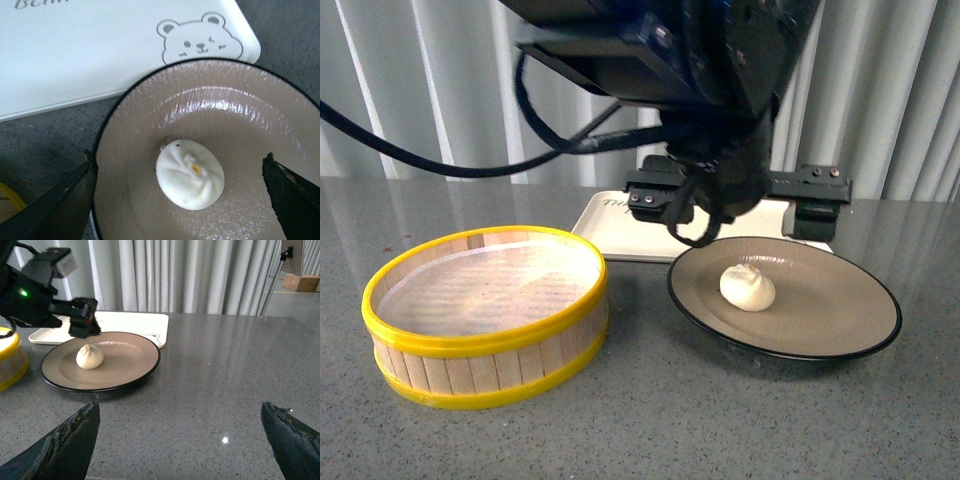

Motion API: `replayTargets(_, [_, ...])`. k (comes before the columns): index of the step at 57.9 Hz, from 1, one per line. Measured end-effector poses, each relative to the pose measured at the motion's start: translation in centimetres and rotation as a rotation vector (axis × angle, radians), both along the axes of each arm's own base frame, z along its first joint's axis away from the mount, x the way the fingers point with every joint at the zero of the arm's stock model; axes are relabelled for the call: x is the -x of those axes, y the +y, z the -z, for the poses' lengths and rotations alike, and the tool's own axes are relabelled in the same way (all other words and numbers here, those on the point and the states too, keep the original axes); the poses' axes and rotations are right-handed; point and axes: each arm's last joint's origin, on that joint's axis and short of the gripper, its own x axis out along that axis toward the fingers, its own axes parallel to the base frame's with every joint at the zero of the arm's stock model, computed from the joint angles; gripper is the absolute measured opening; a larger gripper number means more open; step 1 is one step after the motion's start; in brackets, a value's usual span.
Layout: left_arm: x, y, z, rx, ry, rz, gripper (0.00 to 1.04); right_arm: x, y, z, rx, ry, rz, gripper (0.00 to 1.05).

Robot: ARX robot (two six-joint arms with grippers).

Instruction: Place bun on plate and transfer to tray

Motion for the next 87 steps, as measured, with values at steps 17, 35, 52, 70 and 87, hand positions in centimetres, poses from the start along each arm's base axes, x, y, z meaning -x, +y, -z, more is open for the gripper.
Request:
replayTargets(17, [0.3, 2.8, -2.5, 0.051, -0.132, -0.119, 0.94, 0.0, 0.0, 0.0, 0.000, 0.000, 0.000, 0.96])
replayTargets(35, [9.3, 15.8, 0.2, 0.112, -0.587, -0.344, 0.36, 0.0, 0.0, 0.0, 0.000, 0.000, -0.001, 0.96])
replayTargets(52, [16.2, 21.9, 4.7, 0.068, -0.525, -0.312, 0.04, 0.0, 0.0, 0.0, 0.000, 0.000, 0.001, 0.96])
replayTargets(70, [21.0, 25.3, 6.1, 0.067, -0.528, -0.325, 0.04, 0.0, 0.0, 0.0, 0.000, 0.000, 0.001, 0.96])
replayTargets(87, [24.4, 26.9, 7.1, 0.065, -0.526, -0.331, 0.04, 0.0, 0.0, 0.0, 0.000, 0.000, 0.000, 0.96])
